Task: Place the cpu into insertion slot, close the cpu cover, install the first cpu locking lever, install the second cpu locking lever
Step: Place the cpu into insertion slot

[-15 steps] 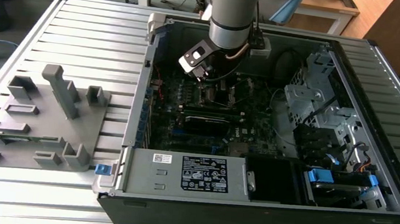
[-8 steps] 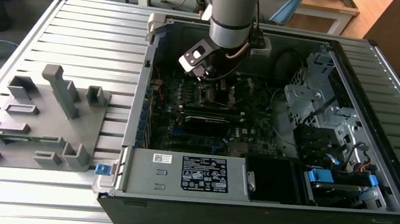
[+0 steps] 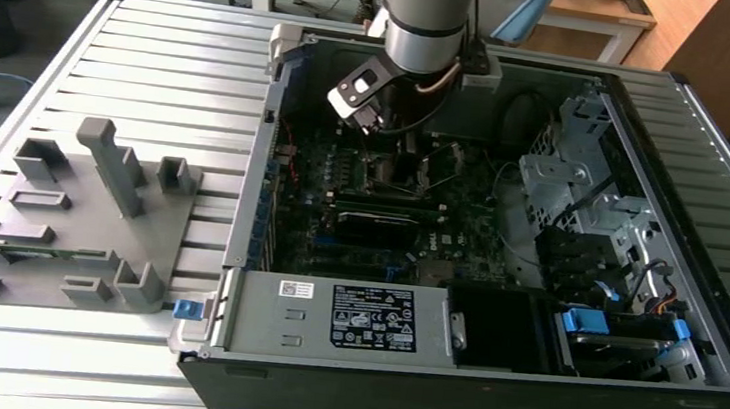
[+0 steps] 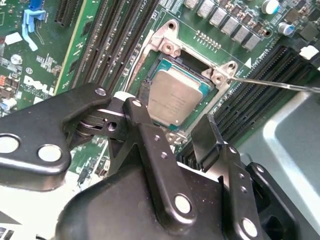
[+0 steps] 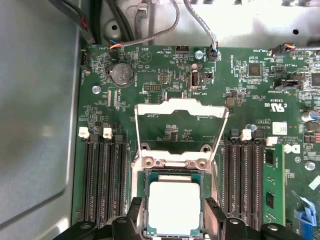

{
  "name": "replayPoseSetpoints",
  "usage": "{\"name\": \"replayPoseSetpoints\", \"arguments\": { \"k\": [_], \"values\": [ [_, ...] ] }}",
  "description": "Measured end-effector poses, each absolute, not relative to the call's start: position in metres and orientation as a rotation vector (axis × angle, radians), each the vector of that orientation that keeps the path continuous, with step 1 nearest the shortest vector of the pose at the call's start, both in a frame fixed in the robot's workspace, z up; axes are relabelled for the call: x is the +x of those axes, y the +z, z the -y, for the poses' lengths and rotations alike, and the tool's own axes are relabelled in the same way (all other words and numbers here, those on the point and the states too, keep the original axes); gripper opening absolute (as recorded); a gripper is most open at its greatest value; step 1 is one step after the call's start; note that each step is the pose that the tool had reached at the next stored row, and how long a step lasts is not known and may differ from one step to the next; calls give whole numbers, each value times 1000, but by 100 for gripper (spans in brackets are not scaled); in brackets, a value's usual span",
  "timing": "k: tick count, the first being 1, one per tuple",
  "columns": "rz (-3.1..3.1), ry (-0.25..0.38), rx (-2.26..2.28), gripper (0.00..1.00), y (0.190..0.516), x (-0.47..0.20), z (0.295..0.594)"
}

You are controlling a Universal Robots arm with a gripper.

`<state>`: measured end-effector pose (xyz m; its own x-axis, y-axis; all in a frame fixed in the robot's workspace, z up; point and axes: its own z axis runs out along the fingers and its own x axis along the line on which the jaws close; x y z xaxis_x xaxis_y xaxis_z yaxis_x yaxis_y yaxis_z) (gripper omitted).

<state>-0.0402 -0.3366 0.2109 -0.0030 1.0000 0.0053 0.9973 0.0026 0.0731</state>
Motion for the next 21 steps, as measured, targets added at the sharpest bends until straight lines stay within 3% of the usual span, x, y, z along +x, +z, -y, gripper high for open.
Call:
{"name": "replayPoseSetpoints", "arguments": {
  "k": [9, 10, 11, 14, 17, 21],
  "values": [
    [-2190, 86, 2184, 59, 214, -40, 337],
    [-2190, 86, 2184, 52, 214, -40, 337],
    [-2190, 86, 2184, 52, 214, -40, 337],
    [-2190, 86, 2184, 35, 214, -40, 337],
    [-2190, 86, 2184, 29, 214, -40, 337],
    [-2190, 86, 2184, 11, 215, -40, 337]
  ]
}}
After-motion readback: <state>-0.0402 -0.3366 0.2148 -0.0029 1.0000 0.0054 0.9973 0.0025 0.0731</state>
